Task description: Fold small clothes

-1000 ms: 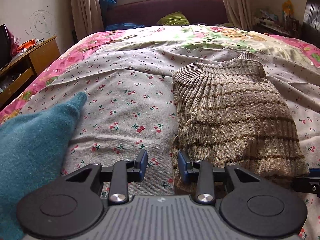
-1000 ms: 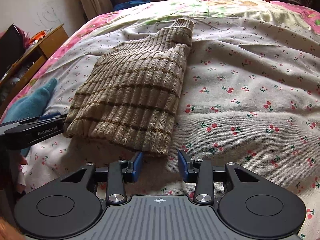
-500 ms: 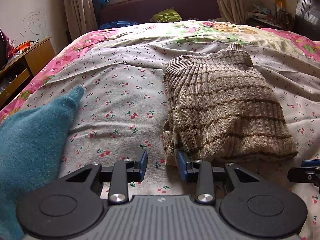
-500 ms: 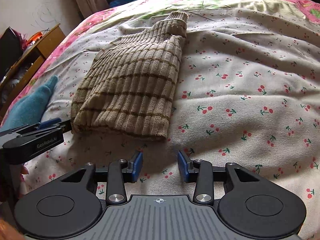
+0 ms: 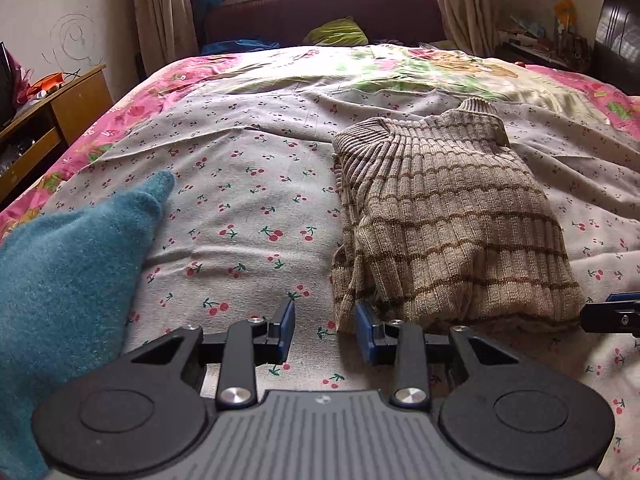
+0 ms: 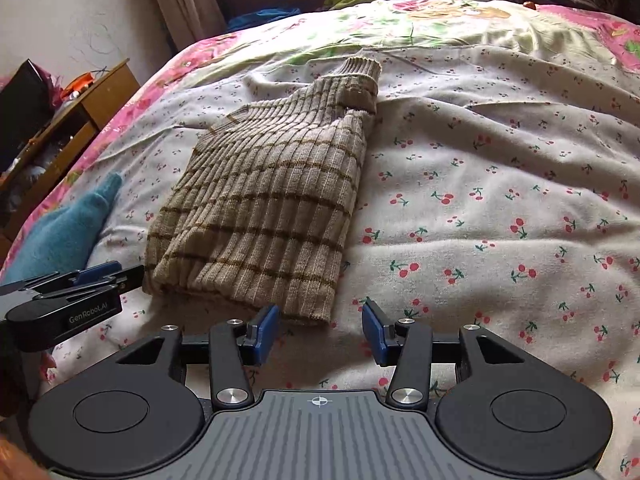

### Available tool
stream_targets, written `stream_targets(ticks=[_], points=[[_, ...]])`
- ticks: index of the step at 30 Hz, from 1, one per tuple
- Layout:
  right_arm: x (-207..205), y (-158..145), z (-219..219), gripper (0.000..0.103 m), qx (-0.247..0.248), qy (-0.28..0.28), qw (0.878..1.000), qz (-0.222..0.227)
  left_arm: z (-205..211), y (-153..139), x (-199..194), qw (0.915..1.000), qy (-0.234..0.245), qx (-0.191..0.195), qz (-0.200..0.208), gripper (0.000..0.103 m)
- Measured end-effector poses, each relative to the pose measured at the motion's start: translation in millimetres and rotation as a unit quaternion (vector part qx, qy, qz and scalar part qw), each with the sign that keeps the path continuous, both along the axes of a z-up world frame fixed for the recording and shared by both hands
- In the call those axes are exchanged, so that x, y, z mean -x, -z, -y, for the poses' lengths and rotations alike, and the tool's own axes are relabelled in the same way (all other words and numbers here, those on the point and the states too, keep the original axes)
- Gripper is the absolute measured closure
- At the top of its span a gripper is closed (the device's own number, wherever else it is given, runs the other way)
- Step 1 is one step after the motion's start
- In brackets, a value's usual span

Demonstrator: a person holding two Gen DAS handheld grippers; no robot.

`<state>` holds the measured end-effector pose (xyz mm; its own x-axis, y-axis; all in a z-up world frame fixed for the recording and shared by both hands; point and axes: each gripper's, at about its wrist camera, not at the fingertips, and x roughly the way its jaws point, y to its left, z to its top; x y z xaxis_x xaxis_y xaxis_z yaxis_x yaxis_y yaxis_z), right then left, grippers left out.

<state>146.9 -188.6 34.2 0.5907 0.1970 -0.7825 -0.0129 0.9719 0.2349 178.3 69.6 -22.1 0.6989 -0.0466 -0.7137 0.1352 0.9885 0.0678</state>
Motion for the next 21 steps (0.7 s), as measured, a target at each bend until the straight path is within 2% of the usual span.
stream_targets(ticks=[7,13,16,21], points=[[-20,-7,2,0.057,0.000,0.000,1.000,0.012,2,-12,-17,0.9996,0.003,0.030,0.002,0.057],[-29,-9,1,0.057,0.001,0.001,1.000,0.014,12,-16,-27,0.9996,0.016,0.024,0.003,0.057],[-31,-8,3,0.054,0.003,0.003,1.000,0.015,15,-15,-30,0.9995,0.021,0.025,0.000,0.057],[-35,-2,5,0.054,0.003,0.007,1.000,0.006,18,-2,-35,0.9994,0.023,0.020,-0.014,0.057]])
